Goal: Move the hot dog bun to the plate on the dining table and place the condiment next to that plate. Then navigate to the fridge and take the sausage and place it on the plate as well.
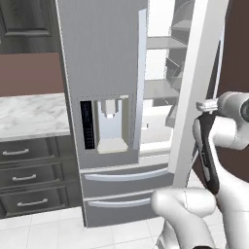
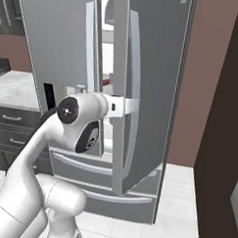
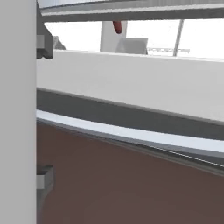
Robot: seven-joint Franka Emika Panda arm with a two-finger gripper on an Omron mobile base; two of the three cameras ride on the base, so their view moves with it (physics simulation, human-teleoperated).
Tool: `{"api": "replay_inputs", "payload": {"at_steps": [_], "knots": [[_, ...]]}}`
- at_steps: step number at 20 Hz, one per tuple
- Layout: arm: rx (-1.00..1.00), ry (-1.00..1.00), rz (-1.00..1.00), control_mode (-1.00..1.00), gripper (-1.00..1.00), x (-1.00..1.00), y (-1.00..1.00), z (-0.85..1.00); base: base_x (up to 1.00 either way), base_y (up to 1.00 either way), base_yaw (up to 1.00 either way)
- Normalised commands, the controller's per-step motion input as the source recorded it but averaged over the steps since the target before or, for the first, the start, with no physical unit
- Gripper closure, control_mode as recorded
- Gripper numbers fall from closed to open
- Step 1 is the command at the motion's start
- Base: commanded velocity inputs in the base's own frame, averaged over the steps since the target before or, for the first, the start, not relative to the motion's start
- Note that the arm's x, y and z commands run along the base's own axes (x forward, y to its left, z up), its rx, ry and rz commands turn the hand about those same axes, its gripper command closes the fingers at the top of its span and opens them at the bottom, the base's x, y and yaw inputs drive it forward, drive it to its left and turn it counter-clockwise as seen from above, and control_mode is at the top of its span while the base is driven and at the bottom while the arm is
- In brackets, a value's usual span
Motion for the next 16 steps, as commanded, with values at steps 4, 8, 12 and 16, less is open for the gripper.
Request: {"api": "replay_inputs", "payload": {"at_steps": [4,8,12,16], "knots": [[-0.26,0.03,0.0,-1.0,-1.0,-0.47,0.77,0.28,0.0,0.0,0.0],[-0.36,0.08,-0.05,-1.0,-1.0,-0.05,0.86,0.34,0.0,0.0,0.0],[-0.38,0.13,-0.1,-1.0,-1.0,0.05,0.81,0.32,0.0,0.0,0.0],[-0.33,0.16,-0.21,-1.0,-1.0,0.23,0.49,0.1,0.0,0.0,0.0]]}}
